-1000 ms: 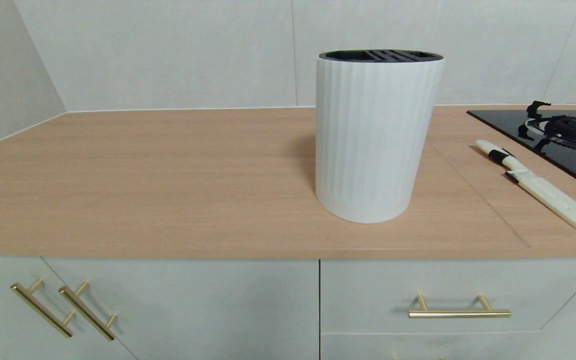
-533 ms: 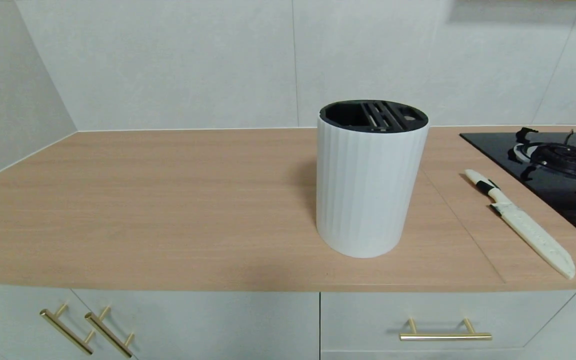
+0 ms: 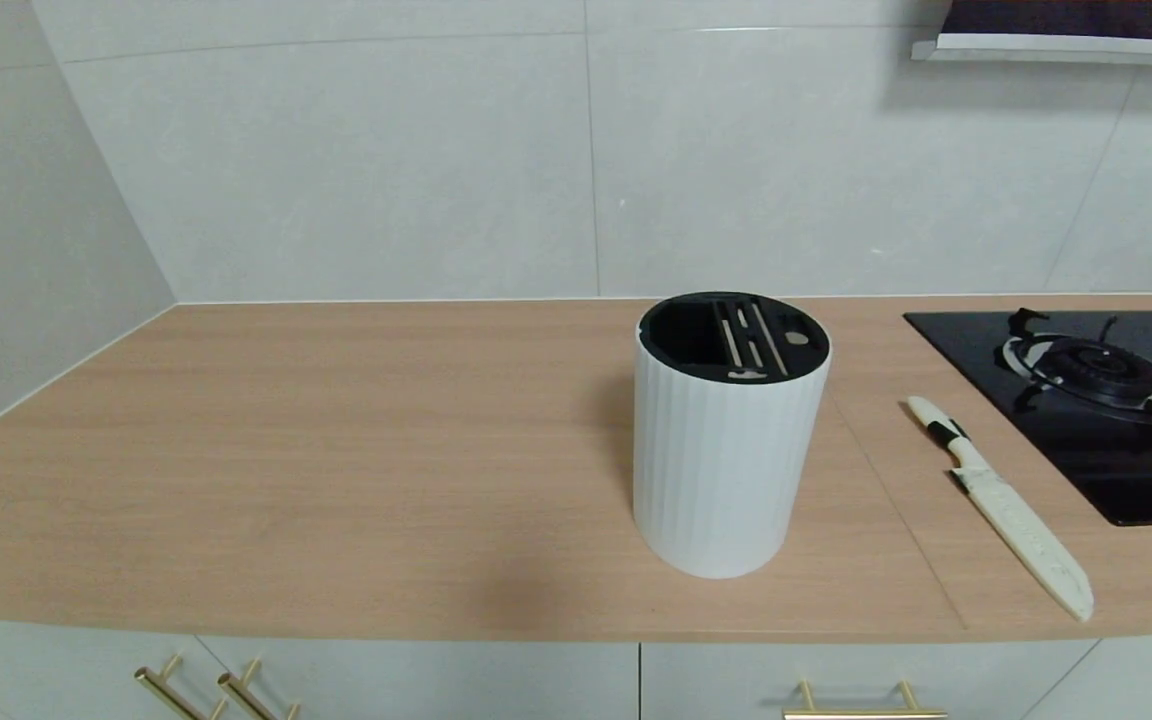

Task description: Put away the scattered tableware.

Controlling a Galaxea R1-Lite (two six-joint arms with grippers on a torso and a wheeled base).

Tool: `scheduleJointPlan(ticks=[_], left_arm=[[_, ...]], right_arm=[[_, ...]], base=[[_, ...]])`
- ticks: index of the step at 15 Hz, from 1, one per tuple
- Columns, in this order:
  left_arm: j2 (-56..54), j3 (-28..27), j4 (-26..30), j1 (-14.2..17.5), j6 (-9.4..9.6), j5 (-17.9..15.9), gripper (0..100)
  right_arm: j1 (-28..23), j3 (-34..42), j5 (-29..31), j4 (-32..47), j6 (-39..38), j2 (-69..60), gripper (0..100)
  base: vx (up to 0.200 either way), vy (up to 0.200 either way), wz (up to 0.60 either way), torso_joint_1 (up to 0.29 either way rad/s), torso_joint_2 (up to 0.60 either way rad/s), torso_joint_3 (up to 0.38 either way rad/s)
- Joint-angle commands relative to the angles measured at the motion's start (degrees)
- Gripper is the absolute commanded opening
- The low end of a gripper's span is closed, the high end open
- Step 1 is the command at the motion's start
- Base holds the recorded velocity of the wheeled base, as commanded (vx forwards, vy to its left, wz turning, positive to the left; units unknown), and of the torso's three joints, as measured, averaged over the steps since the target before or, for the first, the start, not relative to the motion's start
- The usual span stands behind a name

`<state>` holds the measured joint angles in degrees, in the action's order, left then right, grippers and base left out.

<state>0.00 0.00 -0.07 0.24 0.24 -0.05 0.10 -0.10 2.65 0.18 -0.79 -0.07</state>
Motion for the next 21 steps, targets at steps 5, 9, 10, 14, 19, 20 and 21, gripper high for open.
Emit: scheduleJointPlan(ticks=[5, 9, 10, 14, 19, 20, 21], left_arm=[[0.0, 0.0, 0.0, 0.0, 0.02, 0.0, 100], [0.0, 0.0, 0.0, 0.0, 0.02, 0.0, 100], [0.0, 0.0, 0.0, 0.0, 0.02, 0.0, 100], [0.0, 0.0, 0.0, 0.0, 0.02, 0.0, 100], [0.0, 0.0, 0.0, 0.0, 0.02, 0.0, 100], [0.0, 0.0, 0.0, 0.0, 0.02, 0.0, 100], [0.0, 0.0, 0.0, 0.0, 0.02, 0.0, 100]], right_arm=[[0.1, 0.0, 0.0, 0.0, 0.0, 0.1, 100], [0.1, 0.0, 0.0, 0.0, 0.0, 0.1, 100], [0.1, 0.0, 0.0, 0.0, 0.0, 0.1, 100], [0.0, 0.0, 0.0, 0.0, 0.0, 0.1, 100], [0.0, 0.0, -0.1, 0.0, 0.3, 0.1, 100], [0.1, 0.0, -0.1, 0.0, 0.4, 0.1, 100], [0.0, -0.1, -0.1, 0.0, 0.6, 0.1, 100]], base=[[0.000, 0.000, 0.00, 0.244, -0.54, -0.300], [0.000, 0.000, 0.00, 0.265, -0.57, -0.311], [0.000, 0.000, 0.00, 0.286, -0.61, -0.325], [0.000, 0.000, 0.00, 0.236, -0.49, -0.265], [0.000, 0.000, 0.00, 0.098, -0.19, -0.103], [0.000, 0.000, 0.00, 0.000, 0.00, 0.000], [0.000, 0.000, 0.00, 0.000, 0.00, 0.000]])
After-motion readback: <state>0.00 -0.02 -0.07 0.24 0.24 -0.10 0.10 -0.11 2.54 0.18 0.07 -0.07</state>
